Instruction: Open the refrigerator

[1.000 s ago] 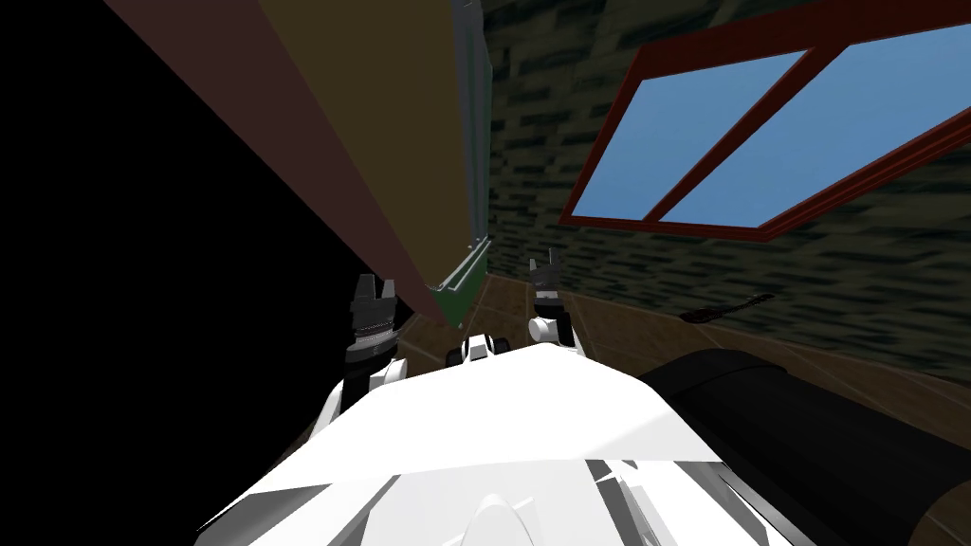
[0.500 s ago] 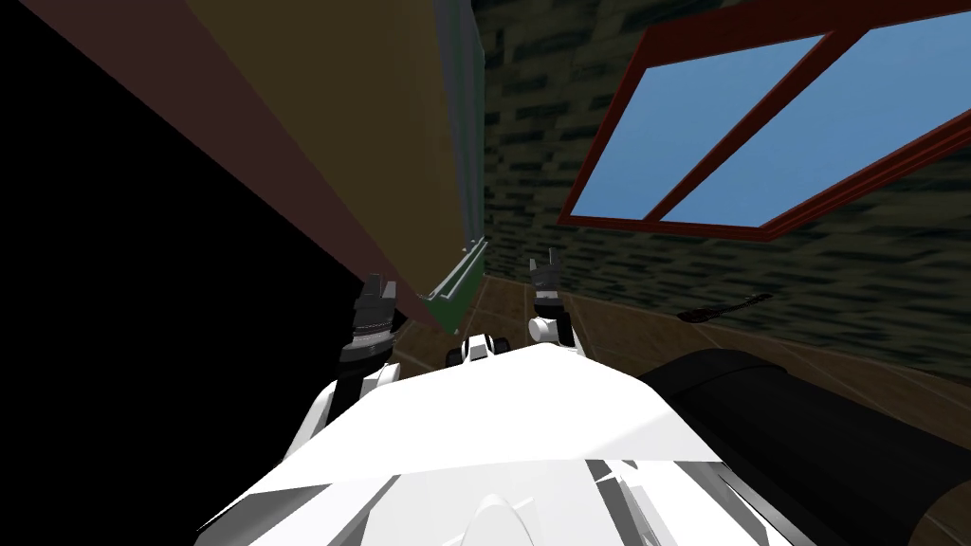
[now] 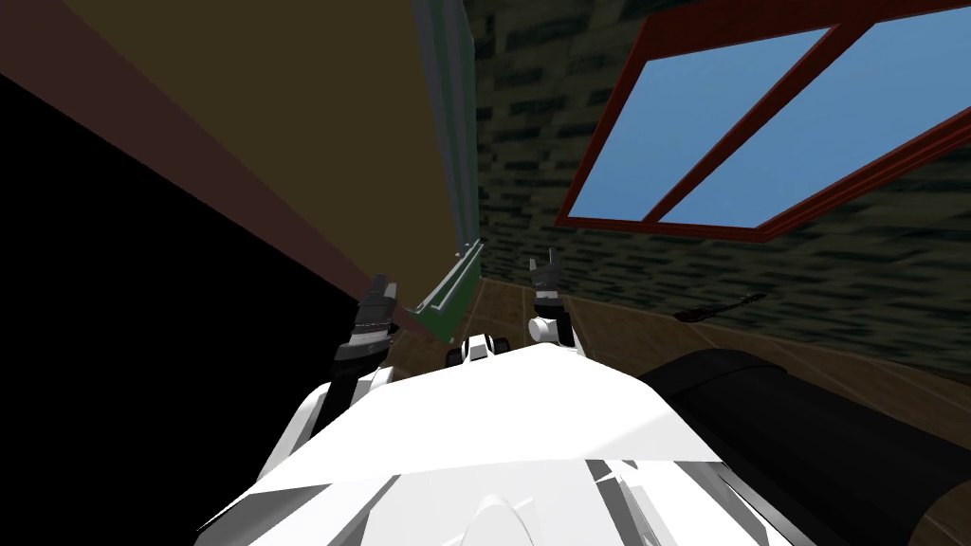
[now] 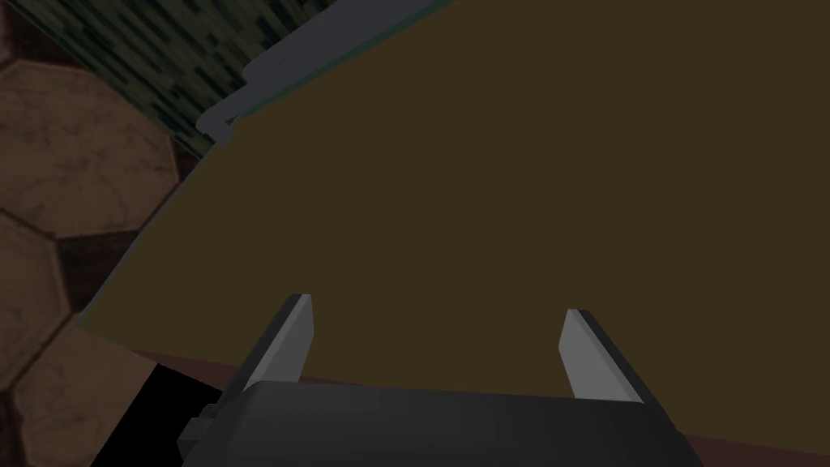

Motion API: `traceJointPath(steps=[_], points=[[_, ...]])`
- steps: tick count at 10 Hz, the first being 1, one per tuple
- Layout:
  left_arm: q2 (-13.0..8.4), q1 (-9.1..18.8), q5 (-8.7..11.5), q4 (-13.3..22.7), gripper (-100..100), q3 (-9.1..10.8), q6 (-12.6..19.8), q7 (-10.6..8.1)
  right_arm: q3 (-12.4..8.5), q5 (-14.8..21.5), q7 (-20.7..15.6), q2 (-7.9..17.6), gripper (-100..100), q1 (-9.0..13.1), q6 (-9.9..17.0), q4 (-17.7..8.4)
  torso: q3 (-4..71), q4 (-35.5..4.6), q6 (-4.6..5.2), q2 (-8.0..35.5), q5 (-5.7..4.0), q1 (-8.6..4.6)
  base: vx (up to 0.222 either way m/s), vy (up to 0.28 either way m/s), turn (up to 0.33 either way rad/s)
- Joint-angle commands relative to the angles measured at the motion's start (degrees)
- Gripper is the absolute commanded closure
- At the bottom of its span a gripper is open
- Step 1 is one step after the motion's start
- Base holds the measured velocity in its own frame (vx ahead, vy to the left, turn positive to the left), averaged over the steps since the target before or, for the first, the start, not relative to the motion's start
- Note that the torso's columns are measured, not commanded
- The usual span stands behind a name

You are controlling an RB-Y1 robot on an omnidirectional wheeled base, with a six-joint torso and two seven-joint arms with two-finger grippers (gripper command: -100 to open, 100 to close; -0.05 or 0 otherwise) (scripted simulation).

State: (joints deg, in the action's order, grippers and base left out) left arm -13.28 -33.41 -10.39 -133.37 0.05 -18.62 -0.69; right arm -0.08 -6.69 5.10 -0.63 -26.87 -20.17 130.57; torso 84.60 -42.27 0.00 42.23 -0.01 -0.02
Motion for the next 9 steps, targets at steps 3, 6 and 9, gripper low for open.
traceJointPath(steps=[3, 6, 9], points=[[-3.7, -1.2, -1.7, -2.2, -100, 0.62, 7.7, -0.33, 0.0, 0.0, 0.0, 0.0, 0, 0.0, 0.0, 0.0, -0.1, 0.0, 0.00, 0.1, 0.02, 0.04, 0.148, -0.074, -0.063], [-6.4, -2.0, -2.9, -2.9, -100, 1.02, 12.4, -0.51, 0.0, 0.0, 0.0, 0.0, 0, 0.0, 0.0, 0.0, 0.0, 0.0, 0.00, 0.0, 0.02, 0.06, 0.162, -0.063, -0.067], [-8.3, -2.6, -3.7, -3.2, -100, 1.30, 16.1, -0.63, 0.0, 0.0, 0.0, 0.0, 0, 0.0, 0.0, 0.0, -0.1, -0.1, 0.01, 0.2, 0.01, 0.02, 0.125, -0.057, -0.045]])
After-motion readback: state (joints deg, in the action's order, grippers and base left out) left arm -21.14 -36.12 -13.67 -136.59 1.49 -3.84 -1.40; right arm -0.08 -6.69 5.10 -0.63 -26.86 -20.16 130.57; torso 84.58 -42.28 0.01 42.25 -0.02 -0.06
